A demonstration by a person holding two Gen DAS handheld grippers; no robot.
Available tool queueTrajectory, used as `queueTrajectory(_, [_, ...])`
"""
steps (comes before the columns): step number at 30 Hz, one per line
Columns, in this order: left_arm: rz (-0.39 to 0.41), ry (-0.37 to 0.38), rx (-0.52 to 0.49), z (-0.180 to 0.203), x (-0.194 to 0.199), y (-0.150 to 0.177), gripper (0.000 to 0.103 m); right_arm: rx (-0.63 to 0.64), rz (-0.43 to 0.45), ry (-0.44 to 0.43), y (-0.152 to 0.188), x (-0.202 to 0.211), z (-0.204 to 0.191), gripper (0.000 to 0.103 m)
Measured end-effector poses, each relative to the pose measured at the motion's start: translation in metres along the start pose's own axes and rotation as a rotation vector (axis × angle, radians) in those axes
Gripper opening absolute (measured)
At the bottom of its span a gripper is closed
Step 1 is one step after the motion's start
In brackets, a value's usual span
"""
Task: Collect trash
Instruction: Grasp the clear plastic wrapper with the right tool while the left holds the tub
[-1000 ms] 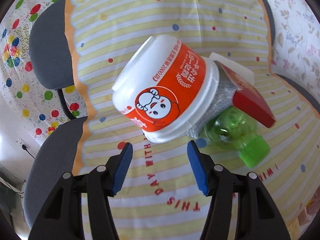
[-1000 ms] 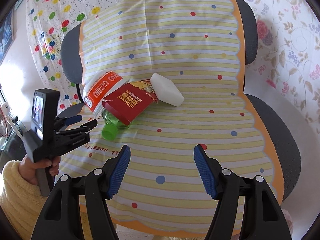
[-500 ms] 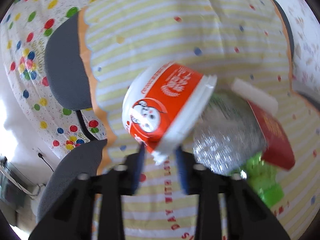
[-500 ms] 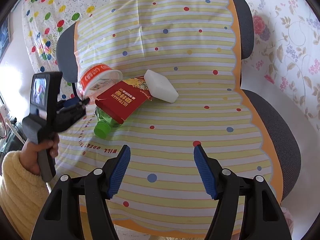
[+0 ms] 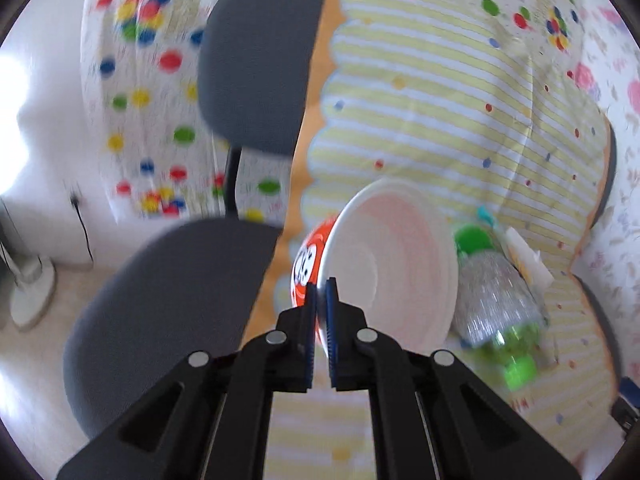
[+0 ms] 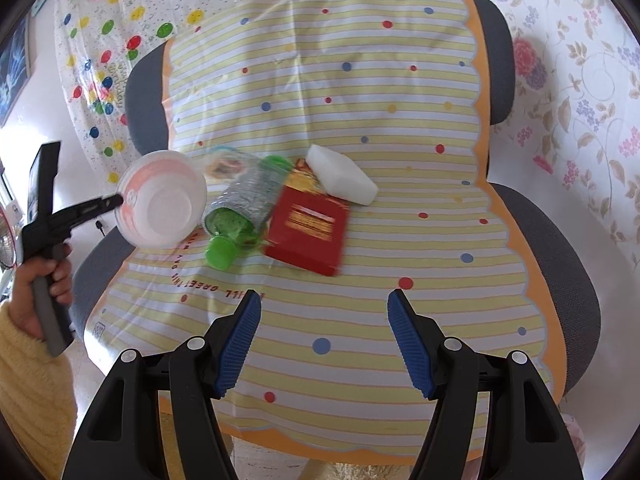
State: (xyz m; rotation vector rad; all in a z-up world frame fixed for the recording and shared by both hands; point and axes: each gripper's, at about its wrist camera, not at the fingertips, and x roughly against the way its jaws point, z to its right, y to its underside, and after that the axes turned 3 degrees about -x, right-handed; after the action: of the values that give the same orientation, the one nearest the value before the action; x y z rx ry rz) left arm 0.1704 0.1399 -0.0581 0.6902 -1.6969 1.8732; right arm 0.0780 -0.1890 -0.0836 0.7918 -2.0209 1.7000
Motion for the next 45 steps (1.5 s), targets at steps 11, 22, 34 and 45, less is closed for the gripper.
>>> queueTrajectory(11, [-0.094,0.085,-0.015,-0.007,-0.018,0.016,0.007,0.140,0.009,-0.024,-0.034,-0.035,-0.044,0.067])
queueTrajectory(22, [-0.138,0.131,0.038,-0.017,-0.068,0.000,0.013,0.293,0.023,0.003,-0.087,-0.107,-0.098,0.051])
queueTrajectory(34, [-0.043,0.203,0.106,-0.024,-0.012,0.001,0.002,0.209,0.187,-0.053,-0.118,-0.069,-0.094,0.003])
queueTrajectory(45, [0.100,0.217,0.011,0.020,0.093,0.021,0.002,0.166,0.276,-0.090,-0.076,0.057,-0.062,0.003])
